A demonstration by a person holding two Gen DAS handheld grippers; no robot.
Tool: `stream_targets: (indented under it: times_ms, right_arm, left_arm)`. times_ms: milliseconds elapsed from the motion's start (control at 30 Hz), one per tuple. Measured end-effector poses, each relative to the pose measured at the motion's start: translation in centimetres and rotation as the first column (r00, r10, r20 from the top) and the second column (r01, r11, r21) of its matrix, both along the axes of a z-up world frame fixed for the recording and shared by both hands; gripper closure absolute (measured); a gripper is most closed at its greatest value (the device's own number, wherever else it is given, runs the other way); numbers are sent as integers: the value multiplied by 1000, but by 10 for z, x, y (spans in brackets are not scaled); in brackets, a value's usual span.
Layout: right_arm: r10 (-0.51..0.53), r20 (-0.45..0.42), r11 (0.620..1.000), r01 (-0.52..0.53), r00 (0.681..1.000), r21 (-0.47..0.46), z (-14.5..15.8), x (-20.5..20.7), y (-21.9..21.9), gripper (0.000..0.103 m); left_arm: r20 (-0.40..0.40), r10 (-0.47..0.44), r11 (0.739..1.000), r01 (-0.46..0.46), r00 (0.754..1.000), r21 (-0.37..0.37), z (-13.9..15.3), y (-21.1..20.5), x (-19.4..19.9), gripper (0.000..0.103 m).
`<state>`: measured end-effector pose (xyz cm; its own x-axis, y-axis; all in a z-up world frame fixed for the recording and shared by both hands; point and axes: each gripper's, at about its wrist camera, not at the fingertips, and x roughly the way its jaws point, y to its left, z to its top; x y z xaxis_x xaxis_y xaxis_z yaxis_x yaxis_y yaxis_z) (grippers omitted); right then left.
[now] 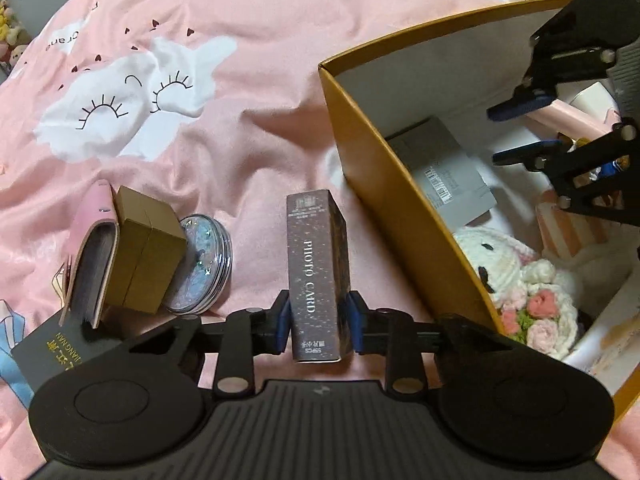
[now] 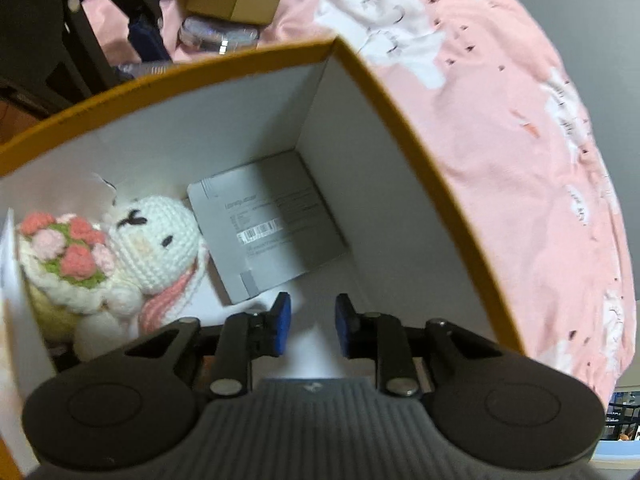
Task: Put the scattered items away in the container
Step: 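Grasp the photo card pack upright with the left gripper, then carry the photo card pack into the box and open the left gripper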
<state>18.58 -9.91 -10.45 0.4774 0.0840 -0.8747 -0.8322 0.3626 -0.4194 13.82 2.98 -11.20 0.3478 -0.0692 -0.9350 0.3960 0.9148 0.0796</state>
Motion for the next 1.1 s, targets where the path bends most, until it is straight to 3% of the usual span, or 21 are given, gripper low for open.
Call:
stream_targets:
  times_ms: [333, 700, 900, 1100]
  right_arm:
    - [-67, 78, 995, 62, 995, 72, 30, -30, -16, 71]
    - [-139, 122, 986, 126, 983, 107, 42, -58, -24, 66]
    - [-156, 141, 980, 136, 978, 143, 53, -70, -30, 66]
    - [-173, 143, 975, 149, 974, 164, 60, -71, -38, 66]
  left_arm:
    - [57, 15, 1000, -14, 998, -23, 16, 3, -17, 77]
    - [211, 14, 1000, -13, 977, -6, 72, 13, -44, 77]
    - [331, -187, 982, 168, 925, 84, 105, -21, -61, 77]
    - [352, -427, 901, 357, 833, 247, 90, -71, -61, 77]
